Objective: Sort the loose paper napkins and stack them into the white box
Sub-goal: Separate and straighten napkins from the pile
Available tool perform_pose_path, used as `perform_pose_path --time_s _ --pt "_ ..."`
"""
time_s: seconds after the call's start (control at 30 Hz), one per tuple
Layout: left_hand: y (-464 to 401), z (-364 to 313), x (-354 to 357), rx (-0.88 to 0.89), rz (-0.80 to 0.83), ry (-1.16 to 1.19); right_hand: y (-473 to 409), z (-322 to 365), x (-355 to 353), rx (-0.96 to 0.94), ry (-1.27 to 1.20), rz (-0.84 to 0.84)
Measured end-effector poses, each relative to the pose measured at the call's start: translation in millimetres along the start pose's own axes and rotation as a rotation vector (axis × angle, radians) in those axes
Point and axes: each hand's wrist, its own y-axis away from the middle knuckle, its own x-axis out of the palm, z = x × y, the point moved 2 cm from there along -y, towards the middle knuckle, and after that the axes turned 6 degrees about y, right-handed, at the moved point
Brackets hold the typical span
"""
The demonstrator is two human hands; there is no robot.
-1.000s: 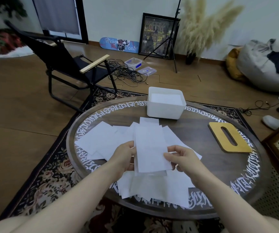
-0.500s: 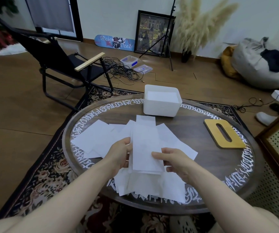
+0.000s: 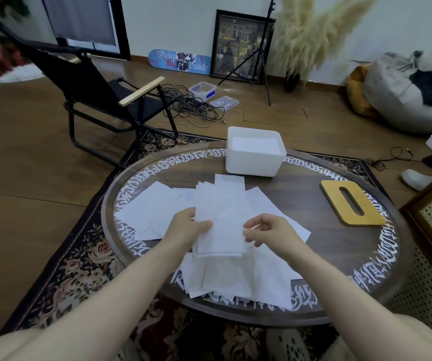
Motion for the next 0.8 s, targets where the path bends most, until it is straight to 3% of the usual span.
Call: perform_pose_path --time_s 0.13,0.43,0.8 --pt "-5.4 -2.2 -16.6 0.012 -0.072 -0.012 -8.5 -17.3 -12.4 -0.014 0.19 -0.058" --pt "-1.4 0.5 -42.1 0.002 -0.131 -0.098 -13.9 -33.9 -10.0 -0.173 0.884 0.091" --pt "-1.5 2.8 -51.1 -0.025 -0.125 -0.107 -22.9 -31.3 -2.4 -0.343 1.009 0.2"
